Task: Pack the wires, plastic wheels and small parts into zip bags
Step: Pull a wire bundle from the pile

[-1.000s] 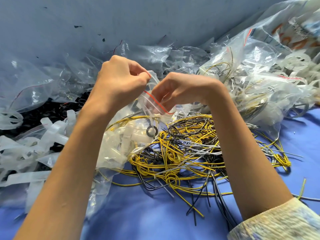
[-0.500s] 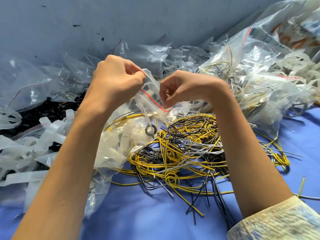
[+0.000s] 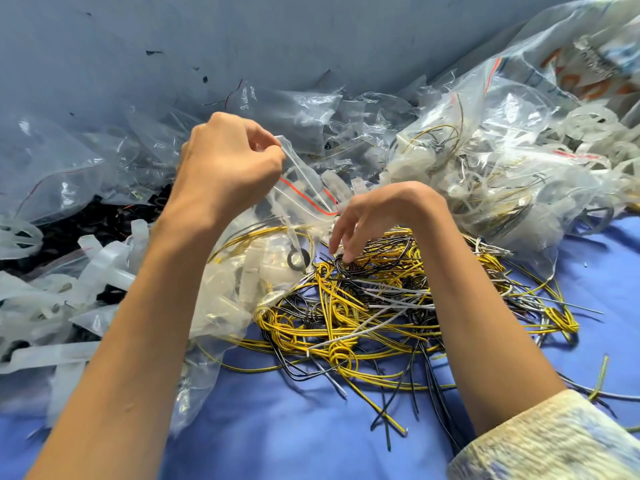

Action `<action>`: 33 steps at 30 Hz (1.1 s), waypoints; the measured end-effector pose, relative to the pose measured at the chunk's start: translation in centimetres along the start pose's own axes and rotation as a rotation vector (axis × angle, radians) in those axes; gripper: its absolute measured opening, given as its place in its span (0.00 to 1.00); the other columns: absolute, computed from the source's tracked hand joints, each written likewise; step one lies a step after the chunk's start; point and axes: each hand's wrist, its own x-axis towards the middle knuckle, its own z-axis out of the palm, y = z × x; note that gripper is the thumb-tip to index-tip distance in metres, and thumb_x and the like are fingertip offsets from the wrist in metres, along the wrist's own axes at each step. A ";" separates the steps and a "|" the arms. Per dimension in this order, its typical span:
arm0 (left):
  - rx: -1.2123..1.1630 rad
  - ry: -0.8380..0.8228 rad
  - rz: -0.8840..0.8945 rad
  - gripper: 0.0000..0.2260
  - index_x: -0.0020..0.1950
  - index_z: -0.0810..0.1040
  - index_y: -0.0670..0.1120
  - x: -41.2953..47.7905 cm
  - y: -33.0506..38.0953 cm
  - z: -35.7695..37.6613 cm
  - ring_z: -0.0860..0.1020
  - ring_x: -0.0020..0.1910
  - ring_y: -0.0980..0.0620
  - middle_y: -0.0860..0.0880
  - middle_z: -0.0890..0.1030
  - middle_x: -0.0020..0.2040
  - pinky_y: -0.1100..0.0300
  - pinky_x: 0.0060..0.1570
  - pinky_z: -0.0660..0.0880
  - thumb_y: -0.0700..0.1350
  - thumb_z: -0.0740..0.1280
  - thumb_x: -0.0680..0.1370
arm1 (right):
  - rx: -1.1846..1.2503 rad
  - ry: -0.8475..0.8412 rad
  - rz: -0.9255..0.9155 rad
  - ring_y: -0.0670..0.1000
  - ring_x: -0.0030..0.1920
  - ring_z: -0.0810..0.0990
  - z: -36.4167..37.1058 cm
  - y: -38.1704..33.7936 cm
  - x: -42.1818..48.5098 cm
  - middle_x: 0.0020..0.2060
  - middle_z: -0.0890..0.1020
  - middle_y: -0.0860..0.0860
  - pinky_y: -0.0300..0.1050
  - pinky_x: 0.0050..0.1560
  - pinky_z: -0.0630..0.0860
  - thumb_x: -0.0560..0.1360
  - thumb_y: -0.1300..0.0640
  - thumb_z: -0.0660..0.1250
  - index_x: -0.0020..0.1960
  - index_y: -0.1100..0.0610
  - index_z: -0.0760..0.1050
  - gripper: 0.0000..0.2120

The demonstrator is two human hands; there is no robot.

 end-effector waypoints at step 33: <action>0.095 -0.262 0.186 0.21 0.41 0.84 0.44 -0.4 0.5 1.1 0.78 0.47 0.45 0.45 0.83 0.47 0.53 0.50 0.75 0.59 0.62 0.64 | 0.826 0.584 -0.617 0.44 0.32 0.69 -2.2 -1.9 -4.5 0.32 0.72 0.50 0.42 0.42 0.67 0.80 0.62 0.59 0.44 0.60 0.74 0.08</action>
